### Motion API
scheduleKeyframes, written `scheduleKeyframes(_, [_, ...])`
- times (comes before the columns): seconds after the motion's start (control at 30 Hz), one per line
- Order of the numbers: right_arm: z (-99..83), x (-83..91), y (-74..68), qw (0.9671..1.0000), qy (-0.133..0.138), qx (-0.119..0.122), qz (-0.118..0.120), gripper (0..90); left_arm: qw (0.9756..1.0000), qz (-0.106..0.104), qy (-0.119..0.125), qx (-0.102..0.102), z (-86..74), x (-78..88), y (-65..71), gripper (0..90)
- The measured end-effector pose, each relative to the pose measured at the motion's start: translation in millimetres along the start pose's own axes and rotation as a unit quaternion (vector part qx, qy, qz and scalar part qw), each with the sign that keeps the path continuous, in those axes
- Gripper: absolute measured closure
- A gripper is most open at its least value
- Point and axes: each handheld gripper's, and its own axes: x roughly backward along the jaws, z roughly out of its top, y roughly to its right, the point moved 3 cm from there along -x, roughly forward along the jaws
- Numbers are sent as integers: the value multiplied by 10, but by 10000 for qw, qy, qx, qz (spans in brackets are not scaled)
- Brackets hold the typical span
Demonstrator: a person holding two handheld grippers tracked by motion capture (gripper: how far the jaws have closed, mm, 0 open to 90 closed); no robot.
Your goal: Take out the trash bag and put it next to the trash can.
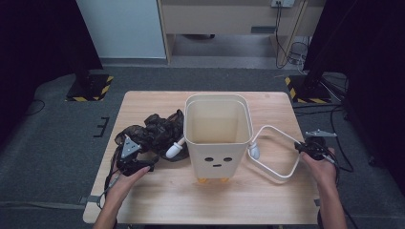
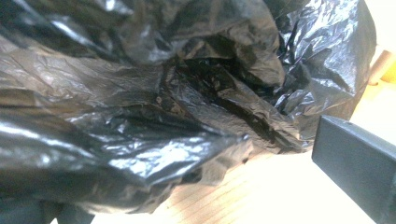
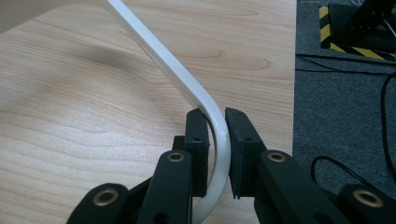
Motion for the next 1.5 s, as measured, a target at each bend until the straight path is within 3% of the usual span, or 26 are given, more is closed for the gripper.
scheduleKeyframes(0.07, [6, 25, -2, 9999, 10, -154, 27, 804, 10000, 6, -11, -14, -1, 0, -1, 31])
scheduleKeyframes(0.2, [23, 87, 10, 10000, 2, 71, -64, 804, 10000, 16, -49, -38, -10, -1, -3, 27])
scheduleKeyframes(0.5, [72, 249, 102, 9999, 48, 89, -116, 805, 9999, 22, -86, -81, -16, -3, -4, 28])
scheduleKeyframes(0.63, [94, 293, 124, 10000, 42, 7, -18, 805, 9999, 16, -103, -100, -17, -4, -4, 28])
scheduleKeyframes(0.67, [91, 301, 137, 9999, 17, 106, -20, 805, 9999, 15, -105, -102, -18, -5, -5, 28])
scheduleKeyframes(0.7, [98, 310, 126, 10000, 30, 17, -3, 805, 9999, 18, -109, -102, -19, -3, -6, 28])
scheduleKeyframes(1.5, [357, 634, 266, 9994, 8, 338, 16, 806, 9994, 105, -222, -225, -33, -2, -4, 31])
